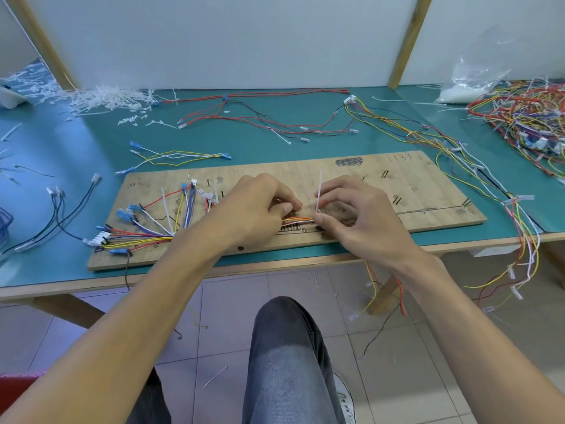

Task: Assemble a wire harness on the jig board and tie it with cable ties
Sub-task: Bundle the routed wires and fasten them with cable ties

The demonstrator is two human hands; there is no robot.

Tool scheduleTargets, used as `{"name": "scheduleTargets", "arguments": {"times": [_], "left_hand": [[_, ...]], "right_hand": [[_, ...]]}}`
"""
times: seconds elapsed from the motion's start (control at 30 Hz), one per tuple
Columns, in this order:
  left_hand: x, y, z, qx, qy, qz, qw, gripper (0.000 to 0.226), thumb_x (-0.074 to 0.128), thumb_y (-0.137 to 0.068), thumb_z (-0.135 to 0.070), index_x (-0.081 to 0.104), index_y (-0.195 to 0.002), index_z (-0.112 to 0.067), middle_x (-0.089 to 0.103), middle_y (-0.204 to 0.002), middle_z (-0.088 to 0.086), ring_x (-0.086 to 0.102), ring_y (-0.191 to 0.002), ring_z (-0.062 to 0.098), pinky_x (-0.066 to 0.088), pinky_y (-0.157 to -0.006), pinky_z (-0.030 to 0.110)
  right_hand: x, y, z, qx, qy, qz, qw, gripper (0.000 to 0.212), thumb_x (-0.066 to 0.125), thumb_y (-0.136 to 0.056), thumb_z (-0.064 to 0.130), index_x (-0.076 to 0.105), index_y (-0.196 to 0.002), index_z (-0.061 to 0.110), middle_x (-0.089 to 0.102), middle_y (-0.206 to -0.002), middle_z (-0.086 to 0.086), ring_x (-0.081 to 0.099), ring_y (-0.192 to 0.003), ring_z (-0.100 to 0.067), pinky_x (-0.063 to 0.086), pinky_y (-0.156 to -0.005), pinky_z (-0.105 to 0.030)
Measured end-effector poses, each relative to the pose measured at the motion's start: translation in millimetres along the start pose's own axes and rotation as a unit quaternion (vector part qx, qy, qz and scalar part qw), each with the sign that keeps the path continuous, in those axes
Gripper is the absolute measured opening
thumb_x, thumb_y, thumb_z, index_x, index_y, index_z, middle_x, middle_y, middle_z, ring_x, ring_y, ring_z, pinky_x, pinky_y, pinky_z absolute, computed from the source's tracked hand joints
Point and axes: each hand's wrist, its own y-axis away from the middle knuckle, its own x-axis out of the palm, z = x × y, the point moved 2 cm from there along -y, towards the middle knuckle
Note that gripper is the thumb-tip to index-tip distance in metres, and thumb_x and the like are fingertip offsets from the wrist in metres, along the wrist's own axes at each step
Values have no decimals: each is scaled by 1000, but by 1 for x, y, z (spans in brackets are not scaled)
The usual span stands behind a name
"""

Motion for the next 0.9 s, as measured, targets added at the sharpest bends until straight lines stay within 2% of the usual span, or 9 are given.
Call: {"name": "scheduleTargets", "arguments": {"times": [0.07, 0.13, 0.23, 0.3, 0.47, 0.63, 0.77, 0.83, 0.9], "left_hand": [[-3, -6, -3, 8, -17, 17, 1000, 17, 67, -98, -25, 82, -104, -31, 78, -103, -16, 68, -98, 4, 54, -95, 28], [-4, -9, -4, 19, -7, 41, 999, 9, 75, -92, -26, 82, -99, -28, 78, -98, -17, 71, -91, -4, 58, -95, 29], [-1, -8, -3, 23, -5, 37, 999, 8, 79, -89, -20, 82, -92, -27, 78, -95, -14, 73, -87, -2, 59, -94, 32], [3, -7, -2, 18, -11, 12, 1000, 10, 79, -89, -20, 82, -90, -29, 79, -95, -13, 73, -90, 2, 58, -95, 33], [8, -5, -4, 32, -49, -29, 998, 8, 79, -87, -24, 84, -92, -28, 80, -97, -12, 73, -97, 10, 57, -94, 34], [9, -5, -3, 38, -58, -40, 997, 8, 80, -88, -27, 84, -95, -29, 80, -101, -14, 72, -100, 10, 56, -94, 30], [11, -4, -2, 47, -67, -50, 995, 9, 79, -89, -28, 84, -97, -29, 79, -103, -15, 71, -101, 10, 54, -92, 28], [11, -4, -3, 50, -71, -55, 995, 9, 79, -89, -28, 84, -96, -29, 79, -102, -14, 71, -101, 11, 55, -93, 31], [11, -4, -4, 53, -73, -58, 994, 8, 79, -88, -27, 84, -95, -28, 79, -101, -15, 71, -102, 11, 55, -94, 33]], "right_hand": [[-5, 3, -1, 14, 63, -7, 998, 16, 87, -85, 19, 74, -93, 15, 67, -105, 4, 57, -109, -19, 43, -98, -33], [-10, 6, -3, 32, 106, 10, 994, 13, 86, -86, 22, 74, -90, 19, 65, -98, 5, 51, -101, -18, 37, -89, -27], [-13, 8, -1, 57, 116, 38, 991, 6, 84, -87, 18, 79, -85, 20, 63, -82, 7, 55, -81, -15, 47, -79, -37], [-12, 7, 2, 78, 118, 34, 989, 7, 82, -87, 16, 80, -84, 21, 63, -77, 8, 57, -75, -15, 51, -76, -42], [-15, 5, 4, 125, 118, 19, 985, 13, 80, -86, 13, 77, -79, 23, 67, -74, 8, 59, -72, -9, 52, -71, -38], [-16, 3, 4, 128, 138, 42, 981, 14, 76, -87, 11, 74, -78, 21, 65, -69, 5, 60, -69, -15, 53, -70, -40], [-19, 5, 6, 111, 121, 66, 984, 9, 80, -89, 20, 74, -84, 26, 63, -69, 12, 59, -68, -6, 48, -66, -26], [-19, 3, 8, 96, 132, 79, 983, 7, 80, -90, 28, 74, -86, 26, 62, -70, 13, 57, -68, -5, 48, -67, -29], [-16, 0, 8, 95, 169, 91, 977, 11, 76, -92, 27, 71, -83, 27, 62, -71, 12, 57, -71, -9, 49, -68, -35]]}}
